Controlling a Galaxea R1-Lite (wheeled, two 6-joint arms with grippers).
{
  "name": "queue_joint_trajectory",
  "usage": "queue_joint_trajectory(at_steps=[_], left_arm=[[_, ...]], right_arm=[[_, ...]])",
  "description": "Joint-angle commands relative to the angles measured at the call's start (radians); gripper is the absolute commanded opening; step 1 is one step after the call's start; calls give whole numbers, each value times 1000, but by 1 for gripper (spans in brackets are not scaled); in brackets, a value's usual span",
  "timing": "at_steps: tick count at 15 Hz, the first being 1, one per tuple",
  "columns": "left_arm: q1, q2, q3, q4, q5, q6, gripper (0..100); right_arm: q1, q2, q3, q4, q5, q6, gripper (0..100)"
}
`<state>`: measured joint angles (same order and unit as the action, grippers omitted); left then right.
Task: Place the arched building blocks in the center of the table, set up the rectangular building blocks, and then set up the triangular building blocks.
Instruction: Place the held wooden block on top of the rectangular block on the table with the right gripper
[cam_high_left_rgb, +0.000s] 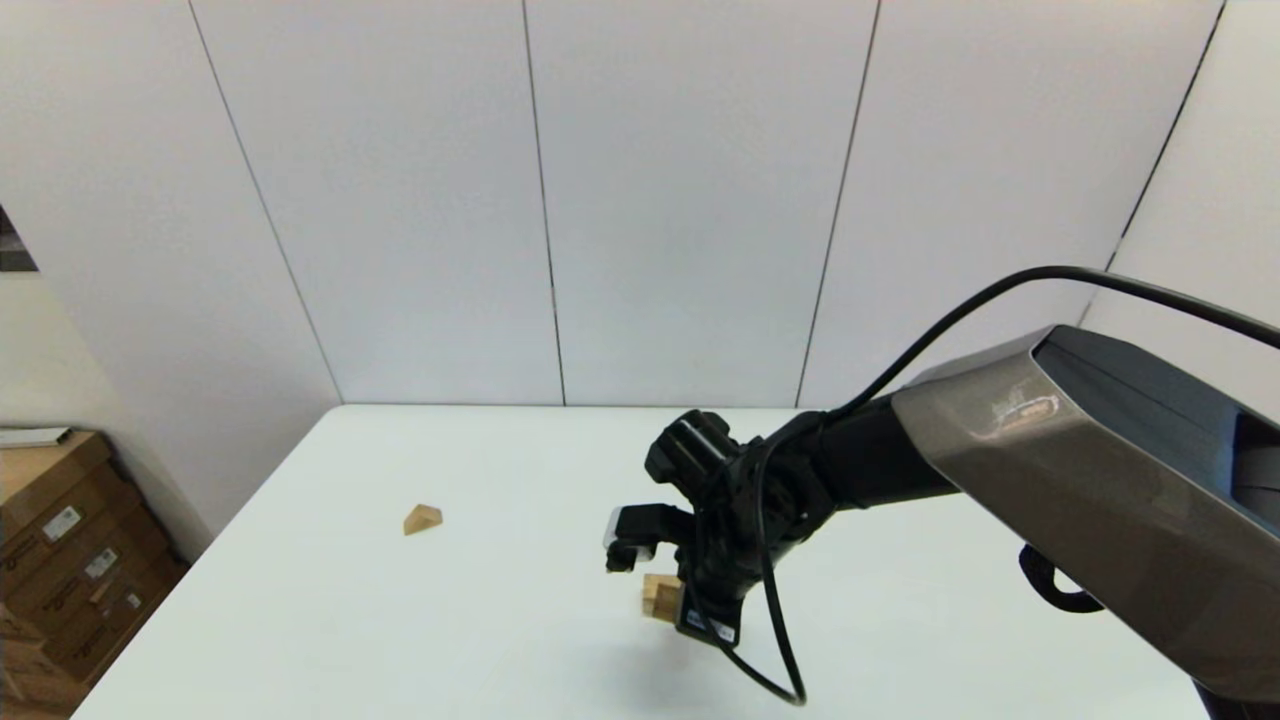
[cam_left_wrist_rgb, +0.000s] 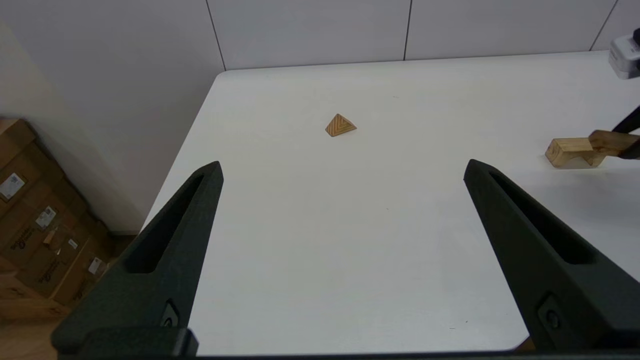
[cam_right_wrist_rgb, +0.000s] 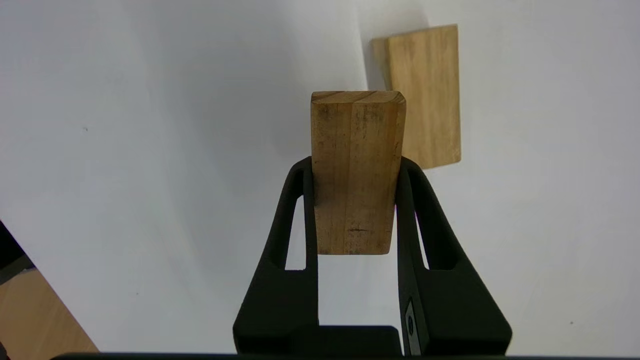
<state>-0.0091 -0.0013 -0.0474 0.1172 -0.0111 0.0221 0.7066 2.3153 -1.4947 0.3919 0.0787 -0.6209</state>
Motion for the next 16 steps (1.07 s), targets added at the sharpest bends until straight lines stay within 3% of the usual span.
queue_joint_trajectory(at_steps=[1,5,7,16], left_arm=[[0,1,0,1,0,1,100],[0,1,0,1,0,1,100],[0,1,0,1,0,1,100],[0,1,0,1,0,1,100]], right_arm=[[1,32,-81,12,1,-30,0],[-15,111,-283,220,3,-31,0],[-24,138,-351,275,7,-33,0],[-41,205,-407,285,9,-46,0]])
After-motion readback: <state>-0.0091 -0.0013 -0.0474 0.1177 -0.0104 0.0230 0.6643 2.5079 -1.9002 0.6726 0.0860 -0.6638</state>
